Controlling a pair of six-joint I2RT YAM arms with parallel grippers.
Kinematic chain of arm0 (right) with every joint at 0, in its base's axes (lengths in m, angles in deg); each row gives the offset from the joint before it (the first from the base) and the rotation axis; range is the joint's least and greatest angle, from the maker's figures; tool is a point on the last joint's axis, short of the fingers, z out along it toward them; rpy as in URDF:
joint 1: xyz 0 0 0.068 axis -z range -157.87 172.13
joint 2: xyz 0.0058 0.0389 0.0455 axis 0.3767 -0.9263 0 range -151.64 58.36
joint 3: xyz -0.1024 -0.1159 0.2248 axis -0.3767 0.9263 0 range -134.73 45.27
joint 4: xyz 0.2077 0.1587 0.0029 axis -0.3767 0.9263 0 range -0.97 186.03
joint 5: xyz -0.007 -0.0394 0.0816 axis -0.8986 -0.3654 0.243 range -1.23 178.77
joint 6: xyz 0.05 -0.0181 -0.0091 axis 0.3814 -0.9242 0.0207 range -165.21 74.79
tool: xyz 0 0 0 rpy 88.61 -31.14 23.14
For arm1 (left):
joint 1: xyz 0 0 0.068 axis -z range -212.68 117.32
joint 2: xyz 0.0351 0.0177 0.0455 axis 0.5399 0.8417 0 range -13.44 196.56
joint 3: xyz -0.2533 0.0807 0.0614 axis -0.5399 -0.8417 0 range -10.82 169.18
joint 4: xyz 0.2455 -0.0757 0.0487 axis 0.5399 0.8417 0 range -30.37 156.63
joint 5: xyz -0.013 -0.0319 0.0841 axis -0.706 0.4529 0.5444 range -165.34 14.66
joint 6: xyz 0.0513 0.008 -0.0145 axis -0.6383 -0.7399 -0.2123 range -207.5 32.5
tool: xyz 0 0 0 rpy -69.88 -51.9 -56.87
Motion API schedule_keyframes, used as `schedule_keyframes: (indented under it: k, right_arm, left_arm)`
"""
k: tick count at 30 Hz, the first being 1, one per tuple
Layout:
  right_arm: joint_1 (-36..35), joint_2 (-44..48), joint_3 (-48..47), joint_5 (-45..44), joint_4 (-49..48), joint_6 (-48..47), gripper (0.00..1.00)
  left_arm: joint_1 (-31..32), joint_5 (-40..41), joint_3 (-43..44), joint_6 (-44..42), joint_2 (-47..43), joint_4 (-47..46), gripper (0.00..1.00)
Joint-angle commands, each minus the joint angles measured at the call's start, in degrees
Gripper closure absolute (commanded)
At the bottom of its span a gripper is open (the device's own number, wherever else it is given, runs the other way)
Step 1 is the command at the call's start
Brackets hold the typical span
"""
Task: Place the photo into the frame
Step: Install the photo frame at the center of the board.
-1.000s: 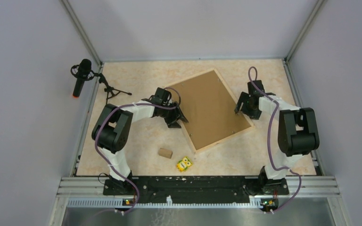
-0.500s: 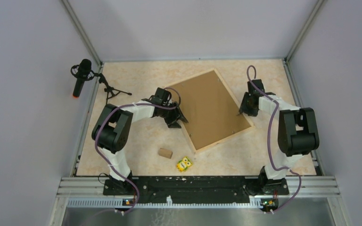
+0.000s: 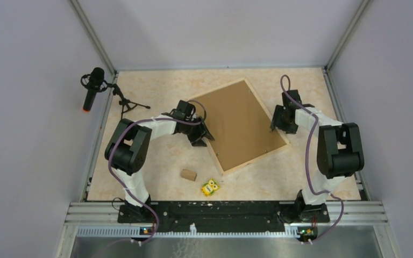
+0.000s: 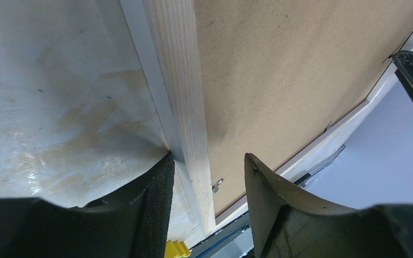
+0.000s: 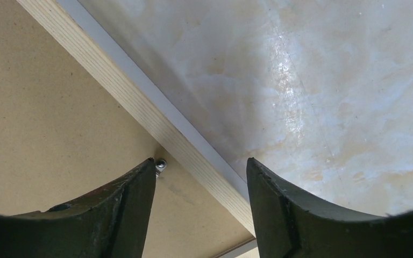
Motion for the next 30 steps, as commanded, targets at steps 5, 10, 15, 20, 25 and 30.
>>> schedule_keyframes:
  k: [5, 10, 15, 20, 25, 30]
  right_arm:
    - [-1.1, 1.02, -1.44, 5.36, 3.94, -0.03, 0.34]
    - [-1.6, 0.52, -0.85, 3.93, 5.09, -0.76, 0.34]
    - [-1.75, 1.33, -0.08, 1.66, 6.31, -2.16, 0.44]
    - [-1.74, -0.15, -0.85, 0.43, 7.36, -3.35, 0.56]
    - [-1.74, -0.06, -0.93, -0.95, 6.31, -3.86, 0.61]
    - [-1.76, -0.56, -0.81, -0.6, 3.28, -4.35, 0.69]
  left_arm:
    - [0.31, -3.16, 0.29, 0.79, -0.76, -4.25, 0.45]
    - [0.32, -3.21, 0.22, 0.86, -0.76, -4.26, 0.45]
    - [0.32, -3.15, 0.2, 0.86, -0.77, -4.25, 0.46]
    - [0.32, -2.97, 0.2, 0.79, -0.99, -4.25, 0.46]
    - [0.32, -3.28, 0.2, 0.86, -0.8, -4.27, 0.46]
    - [0.32, -3.27, 0.18, 0.86, -1.15, -4.42, 0.46]
